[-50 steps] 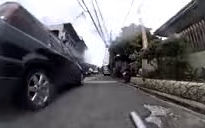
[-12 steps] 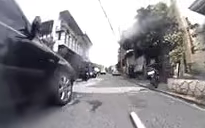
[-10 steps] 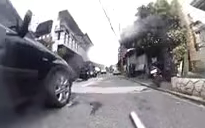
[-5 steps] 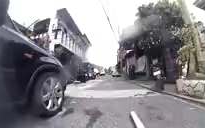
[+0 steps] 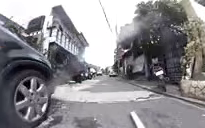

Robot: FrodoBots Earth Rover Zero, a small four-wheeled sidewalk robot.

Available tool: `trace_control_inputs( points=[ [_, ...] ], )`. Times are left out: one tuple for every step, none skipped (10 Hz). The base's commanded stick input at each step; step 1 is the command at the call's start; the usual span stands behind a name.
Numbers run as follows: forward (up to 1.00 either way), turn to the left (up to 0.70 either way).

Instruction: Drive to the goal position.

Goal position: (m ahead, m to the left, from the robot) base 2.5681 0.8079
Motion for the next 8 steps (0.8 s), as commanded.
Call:
trace_control_inputs(
  points=[
    [0.70,-0.27],
    [0.70,-0.34],
    [0.70,-0.35],
    [0.70,-0.35],
    [0.70,-0.35],
    [0.70,-0.35],
    [0.70,-0.33],
    [0.70,-0.25]
  ],
)
